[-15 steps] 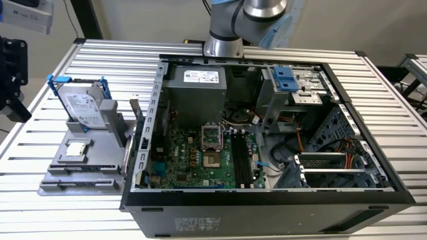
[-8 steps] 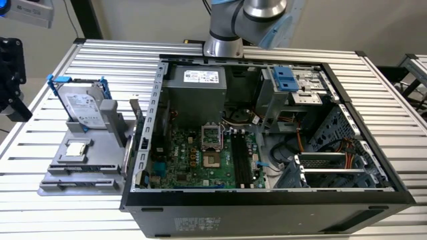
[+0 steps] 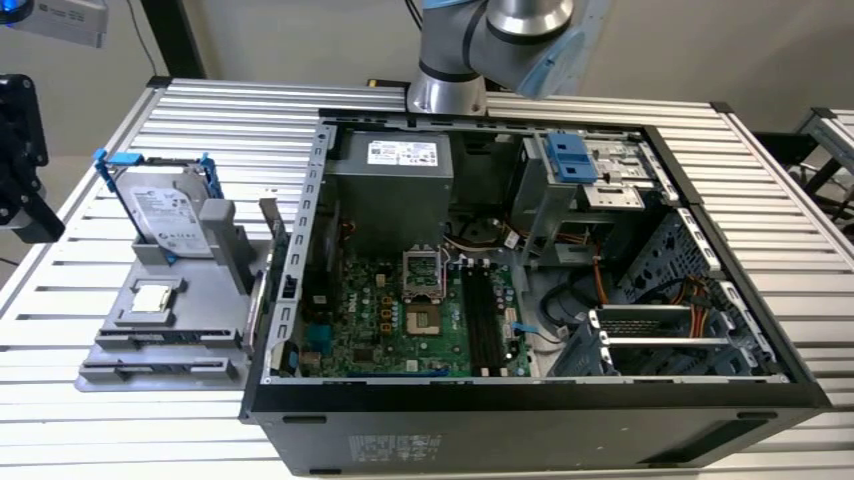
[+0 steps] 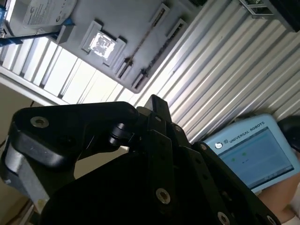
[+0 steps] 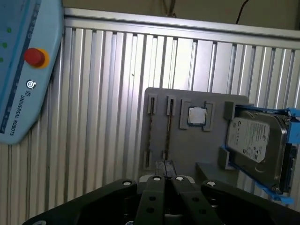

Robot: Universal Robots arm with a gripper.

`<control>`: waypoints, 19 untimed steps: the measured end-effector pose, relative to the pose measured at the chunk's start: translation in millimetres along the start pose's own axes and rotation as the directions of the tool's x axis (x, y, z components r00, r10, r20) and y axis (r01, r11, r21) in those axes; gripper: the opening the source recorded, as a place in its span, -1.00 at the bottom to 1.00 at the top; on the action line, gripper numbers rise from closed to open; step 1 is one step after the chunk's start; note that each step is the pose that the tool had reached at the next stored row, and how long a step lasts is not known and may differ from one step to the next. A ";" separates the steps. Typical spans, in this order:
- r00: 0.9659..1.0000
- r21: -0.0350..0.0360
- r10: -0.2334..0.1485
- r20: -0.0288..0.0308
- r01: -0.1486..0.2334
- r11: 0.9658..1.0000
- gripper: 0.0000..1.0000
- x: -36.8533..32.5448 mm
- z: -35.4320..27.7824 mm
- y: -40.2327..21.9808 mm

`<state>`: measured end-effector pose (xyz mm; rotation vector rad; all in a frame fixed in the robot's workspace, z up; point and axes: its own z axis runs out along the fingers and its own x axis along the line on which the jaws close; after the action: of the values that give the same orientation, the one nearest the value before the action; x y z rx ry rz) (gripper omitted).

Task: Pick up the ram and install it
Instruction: 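Pick up the ram and move it above insertion slot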

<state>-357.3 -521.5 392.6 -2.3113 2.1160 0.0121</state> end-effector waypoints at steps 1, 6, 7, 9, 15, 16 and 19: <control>1.000 0.000 -0.010 0.000 0.010 1.000 -1.00 0.0 0.0 0.0; 0.999 0.000 -0.050 0.001 0.050 0.999 -1.00 0.0 0.0 0.0; 0.998 -0.001 -0.056 0.001 0.056 0.998 -1.00 0.0 0.0 0.0; 0.998 0.000 -0.060 0.002 0.060 0.998 -1.00 0.0 0.0 0.0; 0.998 0.000 -0.058 0.004 0.058 0.998 -1.00 0.0 0.0 0.0; 0.998 0.000 -0.056 0.004 0.056 0.998 -1.00 0.0 0.0 0.0; 0.998 0.000 -0.056 0.004 0.056 0.998 -1.00 0.0 0.0 0.0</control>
<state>-357.3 -521.5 392.6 -2.3671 2.0490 0.0166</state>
